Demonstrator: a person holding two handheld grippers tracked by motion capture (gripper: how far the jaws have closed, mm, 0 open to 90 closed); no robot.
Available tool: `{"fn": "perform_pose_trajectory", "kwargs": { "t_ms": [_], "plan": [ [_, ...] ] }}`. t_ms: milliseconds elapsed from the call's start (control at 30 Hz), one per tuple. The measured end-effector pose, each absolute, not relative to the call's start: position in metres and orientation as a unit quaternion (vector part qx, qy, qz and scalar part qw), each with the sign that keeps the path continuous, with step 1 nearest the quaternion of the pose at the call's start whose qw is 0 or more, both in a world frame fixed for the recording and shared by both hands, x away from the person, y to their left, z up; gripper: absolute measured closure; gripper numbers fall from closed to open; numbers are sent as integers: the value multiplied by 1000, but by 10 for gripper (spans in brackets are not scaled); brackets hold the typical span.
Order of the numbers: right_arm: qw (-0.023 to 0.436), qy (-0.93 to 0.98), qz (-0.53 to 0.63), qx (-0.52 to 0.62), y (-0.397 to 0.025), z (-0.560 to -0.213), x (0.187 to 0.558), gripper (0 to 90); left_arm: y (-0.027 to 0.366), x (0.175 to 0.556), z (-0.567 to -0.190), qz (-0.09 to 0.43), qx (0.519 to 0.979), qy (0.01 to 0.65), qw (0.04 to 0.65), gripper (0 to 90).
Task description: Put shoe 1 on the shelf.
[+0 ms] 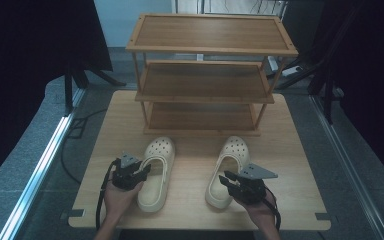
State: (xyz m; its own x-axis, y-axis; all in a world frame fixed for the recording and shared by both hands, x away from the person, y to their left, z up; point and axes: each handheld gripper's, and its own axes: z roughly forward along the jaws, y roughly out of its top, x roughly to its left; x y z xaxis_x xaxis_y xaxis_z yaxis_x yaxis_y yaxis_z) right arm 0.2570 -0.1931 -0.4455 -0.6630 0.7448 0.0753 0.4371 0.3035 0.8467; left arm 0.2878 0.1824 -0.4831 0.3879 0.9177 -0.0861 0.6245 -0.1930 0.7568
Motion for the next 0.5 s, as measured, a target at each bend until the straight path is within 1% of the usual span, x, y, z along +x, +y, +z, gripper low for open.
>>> {"fn": "perform_pose_trajectory", "kwargs": {
  "t_ms": [67, 167, 200, 500],
  "plan": [
    [169, 789, 456, 375, -193, -446, 257, 705, 182, 288, -483, 204, 746, 516, 370, 651],
    [166, 792, 453, 375, -194, -448, 258, 705, 183, 289, -482, 221, 742, 513, 369, 729],
    [165, 791, 453, 376, -193, -448, 258, 705, 185, 291, -480, 219, 744, 512, 370, 740],
    [168, 789, 455, 377, -193, -447, 258, 705, 188, 298, -463, 228, 737, 508, 384, 753]
  ]
}}
